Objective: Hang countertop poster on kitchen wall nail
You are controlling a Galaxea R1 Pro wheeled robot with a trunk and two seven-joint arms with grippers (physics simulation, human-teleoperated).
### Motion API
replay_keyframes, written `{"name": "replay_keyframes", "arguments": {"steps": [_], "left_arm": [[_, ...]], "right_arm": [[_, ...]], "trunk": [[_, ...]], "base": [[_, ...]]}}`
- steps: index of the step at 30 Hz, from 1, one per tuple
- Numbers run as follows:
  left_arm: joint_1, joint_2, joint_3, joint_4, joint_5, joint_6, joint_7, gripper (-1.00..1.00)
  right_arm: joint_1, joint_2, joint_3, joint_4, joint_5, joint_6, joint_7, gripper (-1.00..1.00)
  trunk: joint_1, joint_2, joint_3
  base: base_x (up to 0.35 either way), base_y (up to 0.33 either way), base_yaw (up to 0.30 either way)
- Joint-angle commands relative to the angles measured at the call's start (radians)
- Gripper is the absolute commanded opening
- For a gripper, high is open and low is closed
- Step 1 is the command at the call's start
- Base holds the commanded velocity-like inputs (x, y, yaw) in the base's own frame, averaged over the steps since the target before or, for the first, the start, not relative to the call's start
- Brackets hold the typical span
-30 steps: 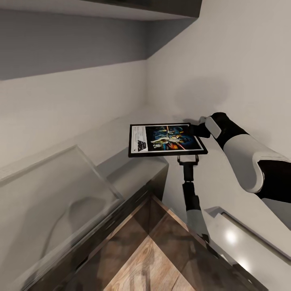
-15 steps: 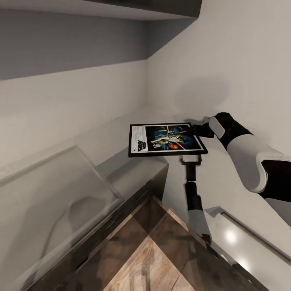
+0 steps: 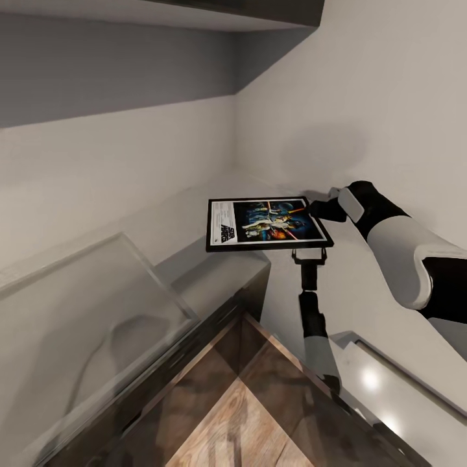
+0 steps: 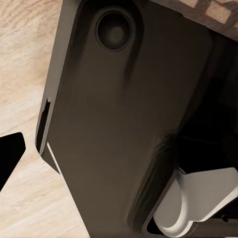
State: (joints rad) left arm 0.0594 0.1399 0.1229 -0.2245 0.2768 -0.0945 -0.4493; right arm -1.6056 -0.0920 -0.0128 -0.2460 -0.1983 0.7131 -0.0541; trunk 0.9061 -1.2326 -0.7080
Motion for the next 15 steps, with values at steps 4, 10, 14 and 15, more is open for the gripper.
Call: {"name": "replay_keyframes", "arguments": {"steps": [4, 10, 14, 15], "left_arm": [[0.0, 0.0, 0.006, -0.001, -0.001, 0.001, -0.005, 1.0], [0.0, 0.0, 0.006, -0.001, -0.001, 0.001, -0.005, 1.0], [0.0, 0.0, 0.006, -0.001, -0.001, 0.001, -0.005, 1.0], [0.0, 0.0, 0.006, -0.001, -0.001, 0.001, -0.005, 1.0]], "right_arm": [[0.0, 0.0, -0.001, 0.012, -0.01, 0.003, -0.006, 1.0], [0.0, 0.0, -0.001, 0.028, -0.01, -0.024, -0.006, 1.0], [0.0, 0.0, -0.001, 0.033, -0.01, -0.031, -0.005, 1.0], [0.0, 0.0, -0.001, 0.035, -0.01, -0.033, -0.005, 1.0]], "trunk": [[0.0, 0.0, -0.003], [0.0, 0.0, -0.005], [0.0, 0.0, -0.006], [0.0, 0.0, -0.006]], "base": [[0.0, 0.0, 0.0], [0.0, 0.0, 0.0], [0.0, 0.0, 0.0], [0.0, 0.0, 0.0]]}}
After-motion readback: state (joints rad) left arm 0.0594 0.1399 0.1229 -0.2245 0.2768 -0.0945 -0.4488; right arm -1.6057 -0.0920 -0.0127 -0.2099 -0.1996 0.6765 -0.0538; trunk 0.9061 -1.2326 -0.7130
